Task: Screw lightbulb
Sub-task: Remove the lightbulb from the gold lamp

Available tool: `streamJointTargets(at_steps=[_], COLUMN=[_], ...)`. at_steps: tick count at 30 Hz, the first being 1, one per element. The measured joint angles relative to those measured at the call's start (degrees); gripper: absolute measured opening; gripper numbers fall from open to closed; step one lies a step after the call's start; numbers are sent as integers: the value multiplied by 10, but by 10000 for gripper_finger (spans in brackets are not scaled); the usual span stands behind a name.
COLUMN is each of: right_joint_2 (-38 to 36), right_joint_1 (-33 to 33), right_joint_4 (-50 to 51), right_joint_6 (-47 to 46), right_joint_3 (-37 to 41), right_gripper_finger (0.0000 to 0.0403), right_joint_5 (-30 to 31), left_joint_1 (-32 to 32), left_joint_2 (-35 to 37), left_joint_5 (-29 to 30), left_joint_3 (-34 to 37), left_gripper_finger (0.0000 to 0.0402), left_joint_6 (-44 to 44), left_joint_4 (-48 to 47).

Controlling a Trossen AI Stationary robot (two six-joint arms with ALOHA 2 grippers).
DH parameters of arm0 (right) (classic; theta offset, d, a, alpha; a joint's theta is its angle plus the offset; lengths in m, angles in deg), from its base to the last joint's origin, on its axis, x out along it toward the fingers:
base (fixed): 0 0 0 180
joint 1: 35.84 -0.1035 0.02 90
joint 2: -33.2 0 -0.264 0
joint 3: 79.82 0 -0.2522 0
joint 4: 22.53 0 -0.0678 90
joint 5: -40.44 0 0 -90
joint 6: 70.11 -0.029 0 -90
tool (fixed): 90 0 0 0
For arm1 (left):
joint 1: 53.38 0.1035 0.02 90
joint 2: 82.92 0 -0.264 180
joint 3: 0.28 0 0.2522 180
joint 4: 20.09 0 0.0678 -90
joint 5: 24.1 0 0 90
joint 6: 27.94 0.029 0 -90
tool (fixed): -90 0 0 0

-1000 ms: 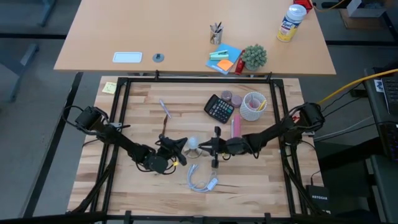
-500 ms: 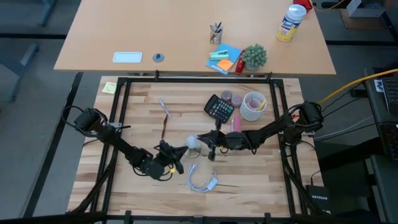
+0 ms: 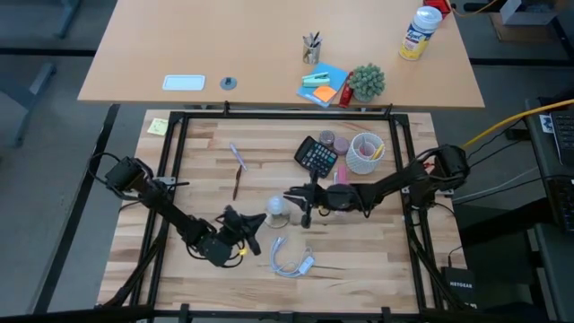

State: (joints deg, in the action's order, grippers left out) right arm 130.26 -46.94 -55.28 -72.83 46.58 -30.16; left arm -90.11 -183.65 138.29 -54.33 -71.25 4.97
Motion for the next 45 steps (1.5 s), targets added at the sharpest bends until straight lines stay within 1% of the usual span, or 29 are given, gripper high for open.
streamJointTargets(at_steps=[3,7,12,15,19,24,25,28,34,38,41,43,45], right_joint_2=[-20,-37,-35,-21,8,35,37,37,37,37,37,38,40], right_joint_1=[-13,-40,-72,-81,-80,-76,-73,-60,-37,-32,-31,-28,-27], right_joint_4=[0,-2,6,11,-2,-17,-17,-18,-17,-15,-13,-14,-10], right_joint_6=[0,0,0,0,0,1,1,1,1,1,1,0,0], right_joint_3=[0,0,0,0,0,0,0,0,1,1,1,1,0], right_gripper_finger=[51,51,51,51,51,51,51,51,51,51,51,51,51], right_joint_5=[-17,-25,-25,-19,-10,34,35,33,31,36,59,78,90], left_joint_1=[-2,0,16,33,55,72,74,75,67,61,56,52,48], left_joint_2=[0,0,0,0,0,0,0,0,0,0,0,0,0], left_joint_5=[22,27,59,60,30,-25,-32,-37,-29,-30,-38,-69,-76], left_joint_3=[0,0,0,1,1,1,1,1,2,2,2,0,0], left_gripper_finger=[0,0,0,0,0,0,0,0,0,0,0,0,0], left_joint_6=[2,3,26,41,59,58,58,48,29,18,10,9,9], left_joint_4=[0,0,-3,-5,-13,-14,-14,-15,-24,-24,-23,-18,-20])
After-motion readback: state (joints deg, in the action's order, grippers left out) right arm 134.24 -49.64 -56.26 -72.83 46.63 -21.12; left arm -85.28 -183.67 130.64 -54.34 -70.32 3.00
